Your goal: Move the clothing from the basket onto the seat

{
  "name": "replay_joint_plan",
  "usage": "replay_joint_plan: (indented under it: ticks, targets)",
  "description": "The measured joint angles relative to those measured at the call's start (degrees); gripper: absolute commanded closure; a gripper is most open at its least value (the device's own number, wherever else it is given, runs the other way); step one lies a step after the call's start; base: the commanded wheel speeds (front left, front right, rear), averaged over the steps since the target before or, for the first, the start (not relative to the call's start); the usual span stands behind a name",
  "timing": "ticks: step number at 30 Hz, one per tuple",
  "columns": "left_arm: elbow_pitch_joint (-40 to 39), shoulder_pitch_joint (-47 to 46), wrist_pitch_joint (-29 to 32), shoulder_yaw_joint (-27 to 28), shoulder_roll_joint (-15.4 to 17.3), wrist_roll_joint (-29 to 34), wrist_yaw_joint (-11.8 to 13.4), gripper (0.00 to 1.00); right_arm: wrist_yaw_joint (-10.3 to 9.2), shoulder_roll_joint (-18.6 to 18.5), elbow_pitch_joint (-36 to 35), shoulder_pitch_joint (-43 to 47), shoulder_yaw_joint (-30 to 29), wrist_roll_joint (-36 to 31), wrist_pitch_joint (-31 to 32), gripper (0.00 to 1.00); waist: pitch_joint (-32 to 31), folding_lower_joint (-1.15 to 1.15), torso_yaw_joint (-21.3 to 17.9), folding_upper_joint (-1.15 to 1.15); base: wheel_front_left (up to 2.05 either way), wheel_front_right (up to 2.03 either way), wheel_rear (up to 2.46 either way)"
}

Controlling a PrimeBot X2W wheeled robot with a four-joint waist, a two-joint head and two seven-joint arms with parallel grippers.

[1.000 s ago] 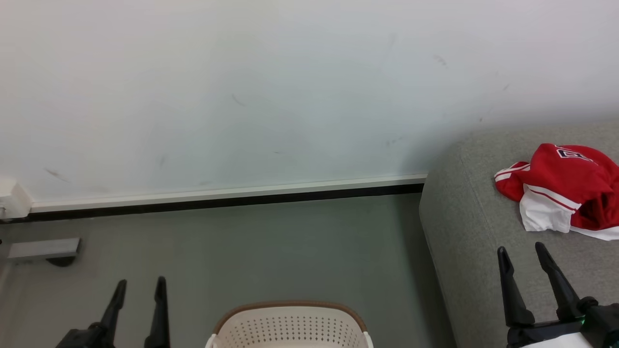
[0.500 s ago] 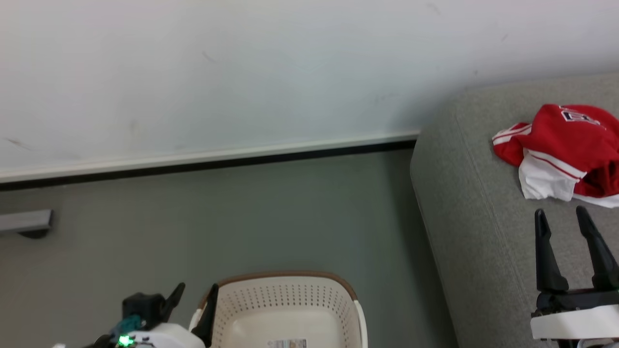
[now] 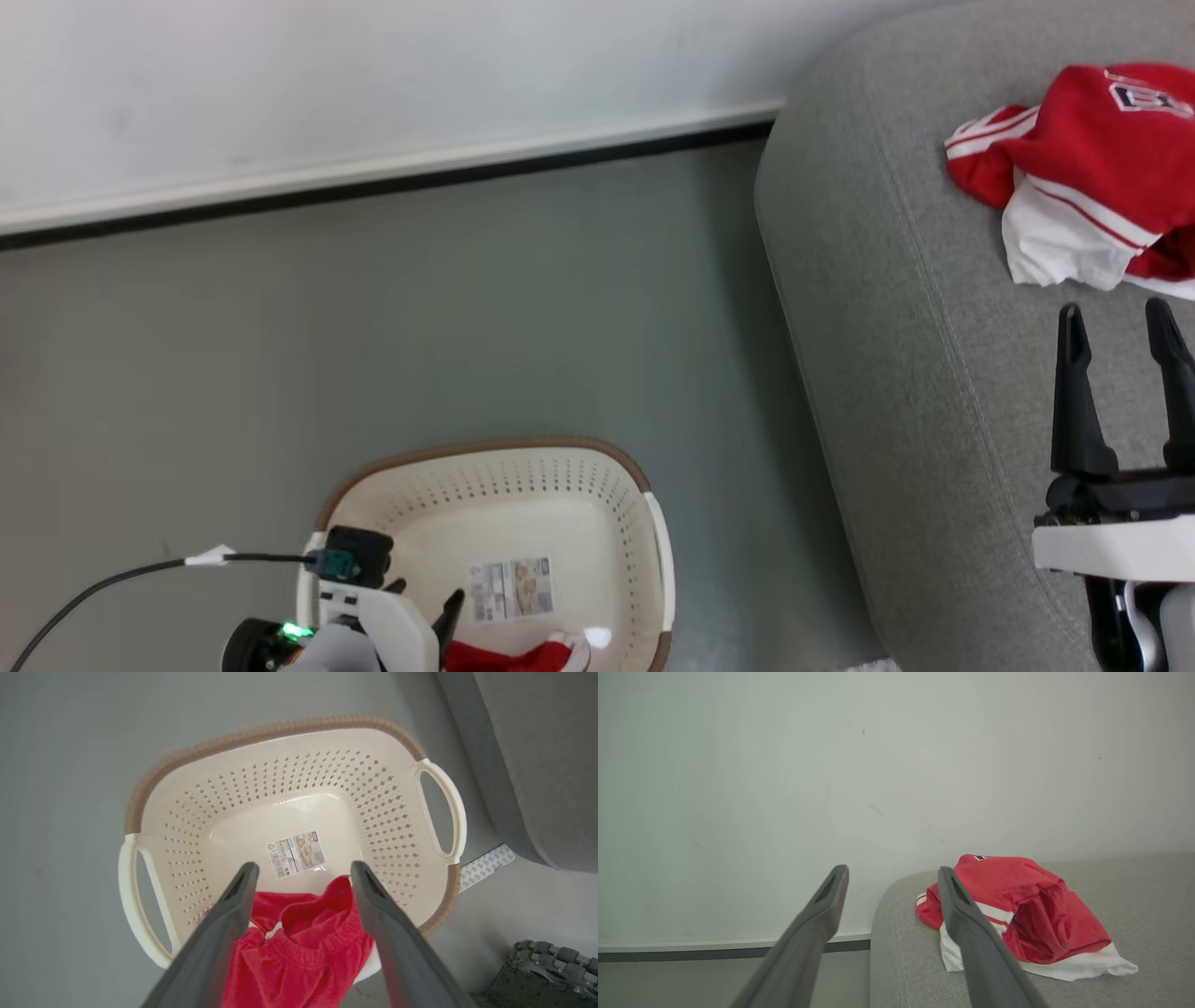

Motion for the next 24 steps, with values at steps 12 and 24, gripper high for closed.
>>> replay_joint_plan:
  ticks: [12,24]
  targets:
    - [13.2,-9.4,5.6,-8.6,2.1,-4.7,0.0,0.00,0.00,1.1,-1.8,-6.4,0.7,-0.2,0.0,0.00,10.2,0.00,-3.1,0.00,0.00,0.00,0.00]
    - [22.3,-18.4,12.6,-15.5,3.9,-6.2,0.0,0.00,0.00,1.7,-3.6,-12.6,1.3,-0.2,0.0,0.00,20.3,0.00,-6.1,0.00,0.00,0.00,0.00]
